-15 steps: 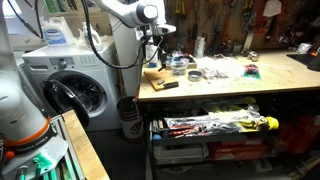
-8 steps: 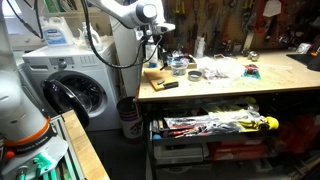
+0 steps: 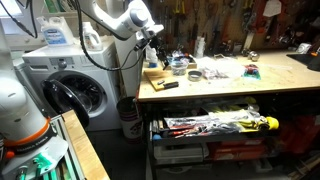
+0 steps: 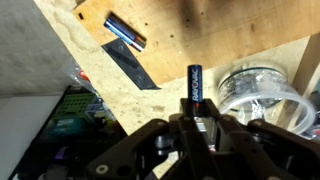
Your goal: Pick up the batteries and place them standing vertically on the wooden board one by one
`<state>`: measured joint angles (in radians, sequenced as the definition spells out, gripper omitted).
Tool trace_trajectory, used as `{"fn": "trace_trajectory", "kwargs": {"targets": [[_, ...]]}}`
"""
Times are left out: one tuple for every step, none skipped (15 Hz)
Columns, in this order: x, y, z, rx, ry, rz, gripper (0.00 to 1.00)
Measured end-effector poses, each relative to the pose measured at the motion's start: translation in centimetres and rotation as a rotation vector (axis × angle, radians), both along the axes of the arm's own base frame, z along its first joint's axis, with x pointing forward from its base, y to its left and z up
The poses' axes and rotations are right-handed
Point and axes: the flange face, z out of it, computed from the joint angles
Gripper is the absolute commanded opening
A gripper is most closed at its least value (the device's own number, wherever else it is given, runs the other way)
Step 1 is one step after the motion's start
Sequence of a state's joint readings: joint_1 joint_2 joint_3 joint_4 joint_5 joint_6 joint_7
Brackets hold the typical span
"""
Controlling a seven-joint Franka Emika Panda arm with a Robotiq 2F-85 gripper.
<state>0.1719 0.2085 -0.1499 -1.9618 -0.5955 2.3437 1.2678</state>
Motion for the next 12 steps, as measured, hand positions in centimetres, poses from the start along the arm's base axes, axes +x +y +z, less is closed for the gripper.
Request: {"fn": "trace_trajectory", "kwargs": {"targets": [[-0.4,-0.1,-0.2,-0.013,-0.026,-0.043,0.04],[-0.9,-0.1,-0.3,-0.023,-0.053,-0.084,0.04],[-1.4,0.1,-0.5,-0.035,-0.076,-0.114,0.04],[-1.9,0.5,-1.0,-0.043,-0.078,-0.117,0.16],[-2.2,0.8,-1.2,-0.042,-0.073,-0.112,0.16],[-2.1,0.9,-1.1,-0.04,-0.075,-0.109,0.16],[-2.0,1.0,-1.0,-0.039,-0.078,-0.109,0.16],[-2.0,0.9,-0.9,-0.039,-0.08,-0.11,0.16],[-2.0,0.7,-0.9,-0.039,-0.08,-0.112,0.04],[-1.9,0.7,-0.9,-0.039,-0.081,-0.113,0.04],[-1.9,0.7,-0.9,-0.038,-0.081,-0.113,0.04],[-1.9,0.9,-0.8,-0.036,-0.082,-0.111,0.04]]}}
